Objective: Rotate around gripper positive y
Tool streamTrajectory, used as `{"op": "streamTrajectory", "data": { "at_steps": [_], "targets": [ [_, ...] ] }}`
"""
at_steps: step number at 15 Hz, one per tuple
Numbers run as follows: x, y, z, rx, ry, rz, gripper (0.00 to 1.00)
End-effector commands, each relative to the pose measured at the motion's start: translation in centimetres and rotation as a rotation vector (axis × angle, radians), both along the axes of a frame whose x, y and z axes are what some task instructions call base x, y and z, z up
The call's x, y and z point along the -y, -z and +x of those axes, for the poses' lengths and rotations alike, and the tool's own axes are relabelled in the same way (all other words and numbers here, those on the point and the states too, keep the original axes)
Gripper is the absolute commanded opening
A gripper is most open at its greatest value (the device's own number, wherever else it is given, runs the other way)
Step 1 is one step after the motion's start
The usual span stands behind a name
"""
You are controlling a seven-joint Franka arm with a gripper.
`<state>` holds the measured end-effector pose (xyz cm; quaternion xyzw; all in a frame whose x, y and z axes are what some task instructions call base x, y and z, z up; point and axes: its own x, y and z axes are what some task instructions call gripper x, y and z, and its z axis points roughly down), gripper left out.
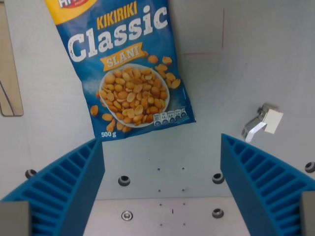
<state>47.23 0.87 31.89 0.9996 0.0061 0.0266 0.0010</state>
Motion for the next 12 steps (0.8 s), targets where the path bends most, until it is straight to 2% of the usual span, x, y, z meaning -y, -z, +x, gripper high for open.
{"op": "streamTrajectory", "data": {
  "at_steps": [1,12],
  "targets": [
    [0.04,0.04,-1.26,0.222,-0.001,0.002,1.0],
    [0.04,0.04,-1.26,0.369,-0.001,0.004,1.0]
  ]
}}
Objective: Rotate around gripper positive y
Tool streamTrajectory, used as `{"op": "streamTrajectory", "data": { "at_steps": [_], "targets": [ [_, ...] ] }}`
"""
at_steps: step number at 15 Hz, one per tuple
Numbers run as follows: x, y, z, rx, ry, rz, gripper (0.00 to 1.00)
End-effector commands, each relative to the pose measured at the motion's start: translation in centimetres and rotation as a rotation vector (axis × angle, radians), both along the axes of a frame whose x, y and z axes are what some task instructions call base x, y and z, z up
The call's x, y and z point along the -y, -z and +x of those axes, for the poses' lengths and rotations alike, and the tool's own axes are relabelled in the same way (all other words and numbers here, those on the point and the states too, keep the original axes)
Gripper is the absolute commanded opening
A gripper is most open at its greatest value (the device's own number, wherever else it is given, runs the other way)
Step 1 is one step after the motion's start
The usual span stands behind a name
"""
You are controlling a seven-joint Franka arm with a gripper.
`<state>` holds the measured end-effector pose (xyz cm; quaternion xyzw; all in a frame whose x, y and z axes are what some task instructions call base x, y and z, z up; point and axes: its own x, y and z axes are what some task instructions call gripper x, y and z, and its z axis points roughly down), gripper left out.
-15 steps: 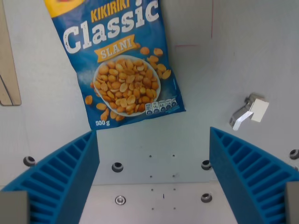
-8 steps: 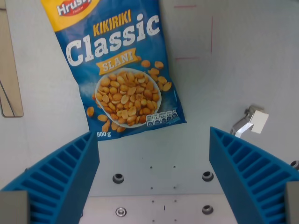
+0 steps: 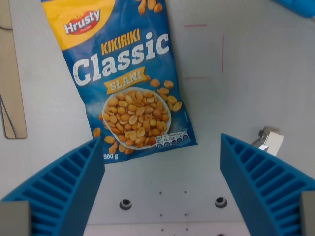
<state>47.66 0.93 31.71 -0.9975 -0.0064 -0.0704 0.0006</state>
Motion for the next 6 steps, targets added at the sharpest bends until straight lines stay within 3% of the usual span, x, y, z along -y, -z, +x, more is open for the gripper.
{"op": "streamTrajectory", "data": {
  "at_steps": [1,6],
  "targets": [
    [0.1,-0.13,-1.69,0.295,0.0,0.0,1.0],
    [0.1,-0.13,-1.69,0.361,0.0,0.001,1.0]
  ]
}}
